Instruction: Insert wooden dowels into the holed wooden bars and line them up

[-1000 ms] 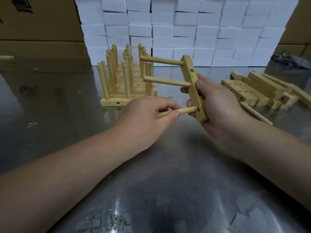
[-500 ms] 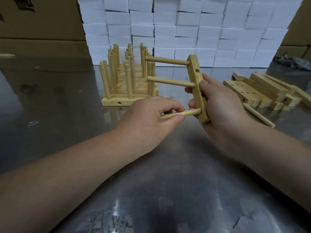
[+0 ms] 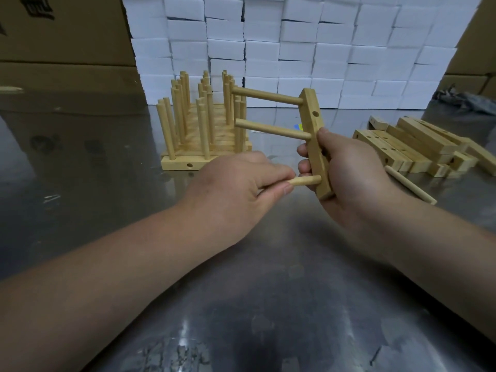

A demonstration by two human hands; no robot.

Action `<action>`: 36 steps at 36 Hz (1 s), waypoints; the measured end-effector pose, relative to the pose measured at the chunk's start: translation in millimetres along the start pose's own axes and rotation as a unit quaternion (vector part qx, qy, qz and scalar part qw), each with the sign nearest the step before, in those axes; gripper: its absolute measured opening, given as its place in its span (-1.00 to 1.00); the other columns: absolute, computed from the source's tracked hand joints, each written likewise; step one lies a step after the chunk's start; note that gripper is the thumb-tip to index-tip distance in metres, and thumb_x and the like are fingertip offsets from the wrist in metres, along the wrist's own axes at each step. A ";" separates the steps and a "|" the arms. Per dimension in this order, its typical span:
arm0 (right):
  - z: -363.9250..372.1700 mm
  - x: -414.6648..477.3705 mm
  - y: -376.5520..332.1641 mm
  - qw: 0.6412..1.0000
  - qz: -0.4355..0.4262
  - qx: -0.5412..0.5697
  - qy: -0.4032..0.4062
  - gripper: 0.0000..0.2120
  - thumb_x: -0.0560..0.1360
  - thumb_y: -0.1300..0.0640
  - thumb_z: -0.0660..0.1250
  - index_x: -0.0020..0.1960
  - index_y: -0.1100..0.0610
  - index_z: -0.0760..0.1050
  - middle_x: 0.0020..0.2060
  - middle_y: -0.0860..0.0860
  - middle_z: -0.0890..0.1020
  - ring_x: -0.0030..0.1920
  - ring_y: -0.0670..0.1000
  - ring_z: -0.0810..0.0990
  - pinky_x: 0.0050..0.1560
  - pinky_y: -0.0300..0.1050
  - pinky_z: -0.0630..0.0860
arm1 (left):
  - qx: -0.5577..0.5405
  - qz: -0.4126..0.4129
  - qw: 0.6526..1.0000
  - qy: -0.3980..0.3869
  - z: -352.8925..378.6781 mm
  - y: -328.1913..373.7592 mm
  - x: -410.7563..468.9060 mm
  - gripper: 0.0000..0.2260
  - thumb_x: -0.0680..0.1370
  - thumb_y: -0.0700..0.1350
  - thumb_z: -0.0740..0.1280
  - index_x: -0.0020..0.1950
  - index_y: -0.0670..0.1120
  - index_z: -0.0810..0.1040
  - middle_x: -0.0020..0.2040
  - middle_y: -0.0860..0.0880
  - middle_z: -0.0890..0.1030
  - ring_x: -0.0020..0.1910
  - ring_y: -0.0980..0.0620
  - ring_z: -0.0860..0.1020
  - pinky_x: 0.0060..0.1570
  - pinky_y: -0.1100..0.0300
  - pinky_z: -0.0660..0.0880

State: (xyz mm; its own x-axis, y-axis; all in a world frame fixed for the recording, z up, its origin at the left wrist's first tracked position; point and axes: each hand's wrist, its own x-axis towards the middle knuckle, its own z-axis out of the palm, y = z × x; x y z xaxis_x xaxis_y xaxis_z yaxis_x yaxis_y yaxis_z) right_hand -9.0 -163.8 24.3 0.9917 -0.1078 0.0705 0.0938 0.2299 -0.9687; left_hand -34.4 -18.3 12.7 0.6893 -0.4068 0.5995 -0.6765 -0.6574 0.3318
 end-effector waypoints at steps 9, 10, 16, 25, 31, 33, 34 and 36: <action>4.0 -3.7 -1.2 0.998 0.020 0.045 -0.028 -0.82 0.63 0.10 0.10 -0.04 0.17 0.41 -0.41 0.02 0.49 -0.60 -0.08 0.46 -0.54 -0.29 0.44 | 0.107 0.080 0.991 -0.028 -7.3 8.7 -1.2 -0.67 0.50 -0.04 0.16 0.12 -0.09 0.62 -0.31 -0.10 0.55 -0.35 -0.10 0.53 -0.44 0.14 0.45; 4.3 -4.4 -0.1 0.999 0.017 0.035 -0.031 -0.81 0.62 0.10 0.10 -0.05 0.17 0.41 -0.40 0.02 0.49 -0.59 -0.08 0.46 -0.54 -0.28 0.44 | 0.121 0.079 0.989 -0.032 -7.8 9.6 -1.2 -0.65 0.49 -0.02 0.15 0.11 -0.09 0.63 -0.32 -0.08 0.54 -0.37 -0.09 0.52 -0.46 0.19 0.39; 4.9 -7.8 2.0 0.999 0.009 -0.001 -0.038 -0.80 0.63 0.11 0.09 -0.10 0.15 0.40 -0.39 0.01 0.47 -0.59 -0.10 0.44 -0.56 -0.32 0.39 | 0.179 0.106 0.978 -0.021 -7.1 12.1 -3.7 -0.65 0.48 -0.02 0.14 0.00 -0.12 0.67 -0.41 -0.07 0.51 -0.48 -0.07 0.50 -0.48 0.28 0.24; 6.2 -10.2 2.8 0.998 -0.006 -0.038 -0.041 -0.76 0.62 0.10 0.07 -0.17 0.13 0.38 -0.43 -0.02 0.44 -0.59 -0.13 0.40 -0.57 -0.34 0.36 | 0.213 0.040 0.971 -0.097 0.7 11.9 3.6 -0.44 0.46 0.12 -0.20 0.28 0.04 0.40 0.03 0.03 0.54 0.01 0.05 0.48 -0.09 0.22 0.19; 7.6 -12.0 4.3 0.995 -0.037 -0.083 -0.047 -0.74 0.62 0.13 0.07 -0.22 0.12 0.37 -0.40 0.00 0.42 -0.58 -0.15 0.37 -0.57 -0.35 0.35 | 0.153 0.046 0.984 -0.080 0.9 8.2 1.0 -0.47 0.48 0.14 -0.12 0.31 0.09 0.45 -0.05 0.02 0.56 -0.04 0.02 0.49 -0.17 0.21 0.30; 8.3 -12.9 5.3 0.994 -0.042 -0.083 -0.053 -0.73 0.62 0.15 0.07 -0.23 0.12 0.37 -0.39 0.01 0.40 -0.58 -0.15 0.37 -0.57 -0.35 0.35 | 0.110 0.038 0.990 -0.074 0.2 4.7 -0.3 -0.58 0.54 0.11 -0.01 0.32 0.12 0.44 -0.13 0.05 0.53 -0.08 0.03 0.48 -0.19 0.14 0.34; 8.2 -13.1 5.8 0.994 -0.041 -0.087 -0.054 -0.73 0.62 0.14 0.07 -0.23 0.12 0.37 -0.39 0.01 0.40 -0.58 -0.15 0.37 -0.57 -0.35 0.36 | 0.094 0.033 0.992 -0.072 0.9 2.4 -0.7 -0.62 0.56 0.09 0.05 0.31 0.12 0.46 -0.16 0.05 0.51 -0.10 0.03 0.47 -0.21 0.12 0.33; 7.6 -13.0 7.2 0.993 -0.040 -0.097 -0.054 -0.73 0.62 0.13 0.07 -0.23 0.12 0.36 -0.39 0.01 0.40 -0.58 -0.16 0.38 -0.56 -0.33 0.37 | 0.072 0.022 0.995 -0.072 2.8 -0.5 -1.1 -0.68 0.56 0.06 0.12 0.26 0.11 0.51 -0.23 0.06 0.50 -0.17 0.03 0.46 -0.26 0.13 0.31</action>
State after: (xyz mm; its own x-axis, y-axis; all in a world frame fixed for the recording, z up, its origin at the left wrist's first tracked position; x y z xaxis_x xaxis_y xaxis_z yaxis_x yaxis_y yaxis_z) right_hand -20.5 -153.4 18.3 0.9864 -0.0111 0.1640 0.1643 0.0321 -0.9859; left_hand -34.1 -19.3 9.8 0.6967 -0.5168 0.4976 -0.6700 -0.7166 0.1938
